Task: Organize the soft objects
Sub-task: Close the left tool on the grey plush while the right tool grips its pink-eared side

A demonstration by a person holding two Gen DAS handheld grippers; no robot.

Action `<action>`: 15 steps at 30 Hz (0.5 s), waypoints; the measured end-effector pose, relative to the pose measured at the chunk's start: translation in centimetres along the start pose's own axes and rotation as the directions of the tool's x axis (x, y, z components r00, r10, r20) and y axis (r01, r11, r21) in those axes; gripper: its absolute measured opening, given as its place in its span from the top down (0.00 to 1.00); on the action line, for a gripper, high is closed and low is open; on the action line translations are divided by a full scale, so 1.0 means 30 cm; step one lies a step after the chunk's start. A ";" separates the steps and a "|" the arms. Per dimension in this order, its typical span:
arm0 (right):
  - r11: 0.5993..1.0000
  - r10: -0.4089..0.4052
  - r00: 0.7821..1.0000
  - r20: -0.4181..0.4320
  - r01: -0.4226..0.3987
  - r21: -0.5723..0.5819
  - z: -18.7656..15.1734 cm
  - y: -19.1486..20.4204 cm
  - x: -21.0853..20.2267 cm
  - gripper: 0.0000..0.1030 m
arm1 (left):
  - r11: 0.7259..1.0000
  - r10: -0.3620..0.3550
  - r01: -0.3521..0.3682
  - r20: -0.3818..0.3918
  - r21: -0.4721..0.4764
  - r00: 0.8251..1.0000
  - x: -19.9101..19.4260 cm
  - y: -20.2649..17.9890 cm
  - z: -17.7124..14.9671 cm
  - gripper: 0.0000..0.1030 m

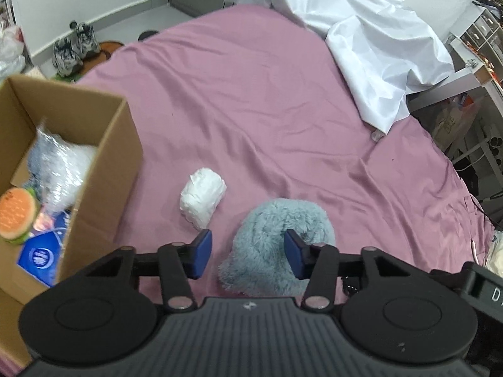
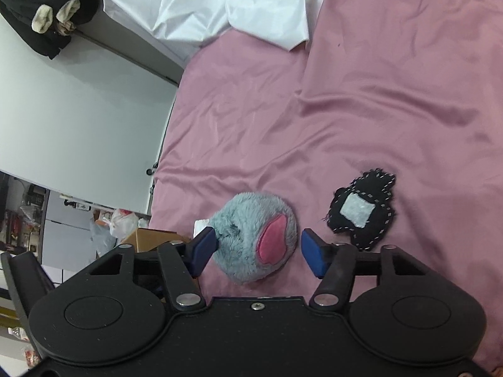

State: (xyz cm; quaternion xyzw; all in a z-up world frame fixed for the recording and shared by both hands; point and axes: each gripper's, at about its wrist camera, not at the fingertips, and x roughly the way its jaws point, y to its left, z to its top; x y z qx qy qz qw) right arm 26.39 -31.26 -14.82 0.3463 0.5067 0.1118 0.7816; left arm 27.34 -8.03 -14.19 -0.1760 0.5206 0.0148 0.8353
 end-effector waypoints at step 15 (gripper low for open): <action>1.000 -0.013 0.998 -0.063 0.012 -0.006 -0.005 0.008 0.125 0.73 | 0.995 -0.077 0.076 -0.018 -0.061 0.997 0.052 0.018 0.009 0.78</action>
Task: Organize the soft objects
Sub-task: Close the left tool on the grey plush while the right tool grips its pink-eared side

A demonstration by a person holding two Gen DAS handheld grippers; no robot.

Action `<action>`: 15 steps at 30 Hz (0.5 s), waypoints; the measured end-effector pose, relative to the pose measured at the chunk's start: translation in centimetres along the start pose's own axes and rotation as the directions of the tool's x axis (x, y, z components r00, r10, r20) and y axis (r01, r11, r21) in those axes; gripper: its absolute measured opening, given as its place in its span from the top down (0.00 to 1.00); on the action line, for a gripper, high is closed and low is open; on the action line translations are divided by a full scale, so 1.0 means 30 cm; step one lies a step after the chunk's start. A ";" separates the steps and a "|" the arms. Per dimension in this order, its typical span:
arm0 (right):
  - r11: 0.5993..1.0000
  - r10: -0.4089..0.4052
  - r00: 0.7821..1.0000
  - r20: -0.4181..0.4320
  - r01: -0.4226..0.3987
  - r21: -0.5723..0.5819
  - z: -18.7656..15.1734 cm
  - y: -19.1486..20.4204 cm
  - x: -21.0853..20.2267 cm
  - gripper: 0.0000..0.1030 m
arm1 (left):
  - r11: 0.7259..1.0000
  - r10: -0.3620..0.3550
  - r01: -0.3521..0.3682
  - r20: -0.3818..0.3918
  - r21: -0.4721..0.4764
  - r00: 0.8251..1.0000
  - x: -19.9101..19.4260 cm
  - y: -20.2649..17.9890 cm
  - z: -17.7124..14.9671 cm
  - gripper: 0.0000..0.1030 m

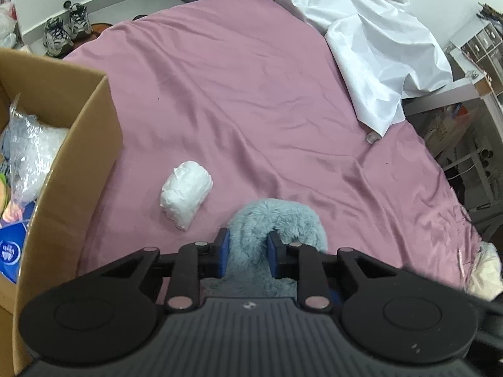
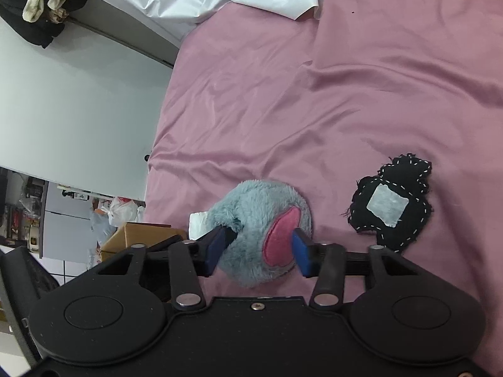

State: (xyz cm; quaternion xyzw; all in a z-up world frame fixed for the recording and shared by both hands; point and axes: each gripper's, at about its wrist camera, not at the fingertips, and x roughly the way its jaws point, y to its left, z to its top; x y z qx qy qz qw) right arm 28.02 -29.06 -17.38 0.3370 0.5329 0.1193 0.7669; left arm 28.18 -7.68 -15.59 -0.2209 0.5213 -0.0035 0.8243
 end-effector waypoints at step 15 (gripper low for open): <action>0.992 0.056 0.996 0.063 -0.048 -0.118 -0.052 0.071 -0.120 0.86 | 0.999 -0.009 0.006 0.072 0.040 0.997 -0.166 -0.025 -0.021 0.81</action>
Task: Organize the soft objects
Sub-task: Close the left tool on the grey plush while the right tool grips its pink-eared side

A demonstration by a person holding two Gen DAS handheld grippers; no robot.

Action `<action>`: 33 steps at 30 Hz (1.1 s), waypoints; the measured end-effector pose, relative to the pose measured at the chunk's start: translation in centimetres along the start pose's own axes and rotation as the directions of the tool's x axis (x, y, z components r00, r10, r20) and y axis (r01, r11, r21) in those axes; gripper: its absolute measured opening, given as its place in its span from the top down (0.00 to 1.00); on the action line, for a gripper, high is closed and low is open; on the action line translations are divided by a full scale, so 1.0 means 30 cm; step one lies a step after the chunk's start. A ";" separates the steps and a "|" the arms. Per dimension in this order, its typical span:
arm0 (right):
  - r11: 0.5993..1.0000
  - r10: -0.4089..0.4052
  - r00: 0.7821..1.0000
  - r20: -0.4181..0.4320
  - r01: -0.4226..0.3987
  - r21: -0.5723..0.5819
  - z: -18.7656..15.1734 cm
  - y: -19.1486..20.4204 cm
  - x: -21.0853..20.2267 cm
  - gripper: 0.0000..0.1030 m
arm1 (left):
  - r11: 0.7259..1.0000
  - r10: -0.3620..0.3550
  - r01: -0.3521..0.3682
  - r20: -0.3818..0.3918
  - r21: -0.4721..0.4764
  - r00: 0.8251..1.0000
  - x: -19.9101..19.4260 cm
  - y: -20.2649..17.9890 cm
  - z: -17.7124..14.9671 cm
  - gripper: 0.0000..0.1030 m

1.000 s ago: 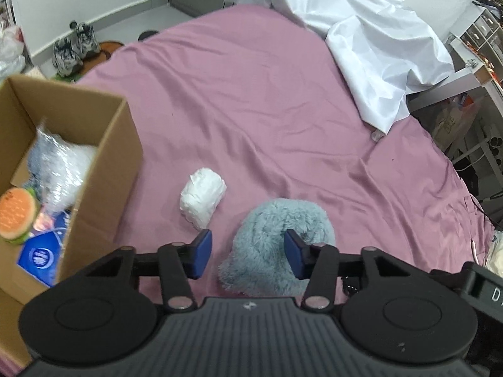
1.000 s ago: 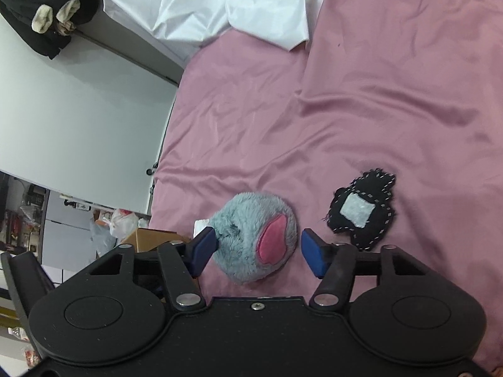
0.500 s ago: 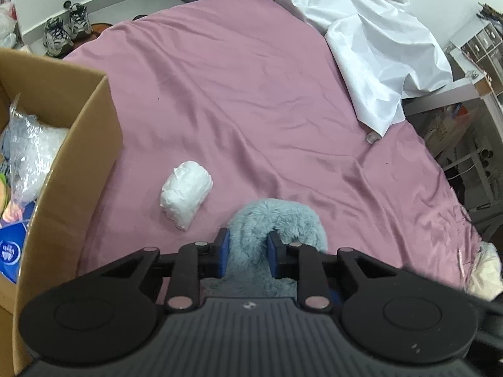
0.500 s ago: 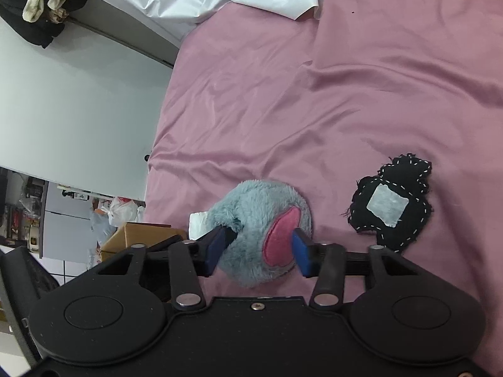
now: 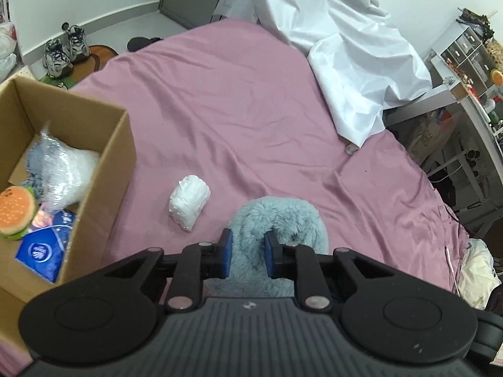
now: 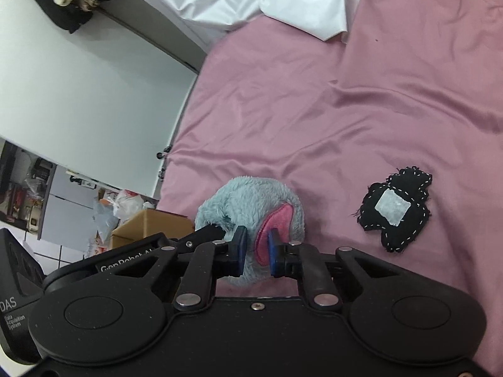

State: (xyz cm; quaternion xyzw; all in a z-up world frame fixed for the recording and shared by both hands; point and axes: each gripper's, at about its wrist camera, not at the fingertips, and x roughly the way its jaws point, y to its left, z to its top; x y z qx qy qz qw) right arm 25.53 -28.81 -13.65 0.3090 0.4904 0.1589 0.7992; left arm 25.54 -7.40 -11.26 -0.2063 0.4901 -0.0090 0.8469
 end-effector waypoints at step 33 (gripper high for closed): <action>0.995 0.089 0.996 -0.027 -0.090 -0.050 -0.112 0.097 -0.090 0.96 | 0.995 0.094 -0.092 0.064 -0.043 0.993 -0.241 0.101 -0.114 0.96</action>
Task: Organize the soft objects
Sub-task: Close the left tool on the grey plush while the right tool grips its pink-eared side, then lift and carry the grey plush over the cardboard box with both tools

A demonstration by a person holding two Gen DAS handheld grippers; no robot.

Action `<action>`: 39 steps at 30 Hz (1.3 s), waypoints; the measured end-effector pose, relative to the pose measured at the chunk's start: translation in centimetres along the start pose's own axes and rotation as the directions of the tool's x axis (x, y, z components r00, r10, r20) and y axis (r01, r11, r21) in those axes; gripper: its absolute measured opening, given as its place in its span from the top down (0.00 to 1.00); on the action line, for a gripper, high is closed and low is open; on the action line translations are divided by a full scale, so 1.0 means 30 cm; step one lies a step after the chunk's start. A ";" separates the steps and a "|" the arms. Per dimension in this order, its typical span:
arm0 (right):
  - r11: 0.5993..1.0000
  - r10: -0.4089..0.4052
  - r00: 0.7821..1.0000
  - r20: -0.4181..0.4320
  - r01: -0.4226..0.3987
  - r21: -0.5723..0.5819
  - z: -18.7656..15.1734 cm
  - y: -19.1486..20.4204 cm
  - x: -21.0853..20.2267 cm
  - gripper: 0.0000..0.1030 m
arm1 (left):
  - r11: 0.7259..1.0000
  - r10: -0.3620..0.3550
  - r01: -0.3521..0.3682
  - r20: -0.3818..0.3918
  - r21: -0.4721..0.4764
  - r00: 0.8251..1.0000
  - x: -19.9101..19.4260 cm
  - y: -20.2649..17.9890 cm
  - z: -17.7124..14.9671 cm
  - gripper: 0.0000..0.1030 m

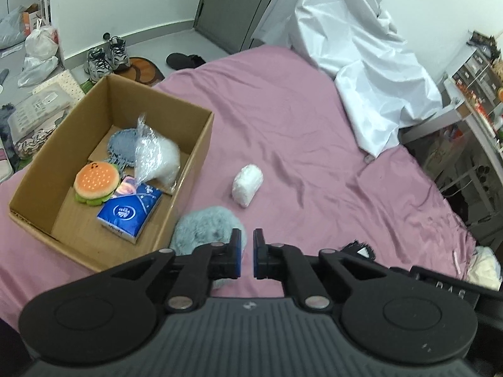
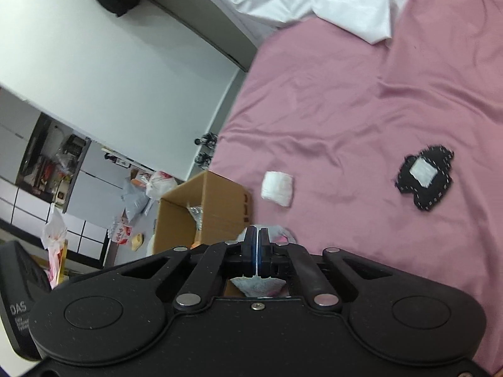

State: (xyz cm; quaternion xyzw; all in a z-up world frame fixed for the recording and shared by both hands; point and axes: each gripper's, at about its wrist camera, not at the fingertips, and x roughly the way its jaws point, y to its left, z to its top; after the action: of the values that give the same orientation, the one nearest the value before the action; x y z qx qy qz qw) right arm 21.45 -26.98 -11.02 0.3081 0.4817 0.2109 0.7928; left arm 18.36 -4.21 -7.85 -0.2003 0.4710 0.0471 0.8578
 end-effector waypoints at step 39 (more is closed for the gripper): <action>0.994 -0.110 0.985 -0.135 0.111 0.002 -0.073 0.008 0.293 0.85 | 0.998 0.003 -0.006 -0.049 -0.060 0.999 0.107 0.120 0.057 0.67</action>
State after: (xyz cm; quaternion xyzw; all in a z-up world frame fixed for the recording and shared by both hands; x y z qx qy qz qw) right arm 23.43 -20.62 -17.17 0.2698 0.5515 0.1847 0.7675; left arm 20.51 -0.60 -10.77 -0.2261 0.4905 0.0581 0.8396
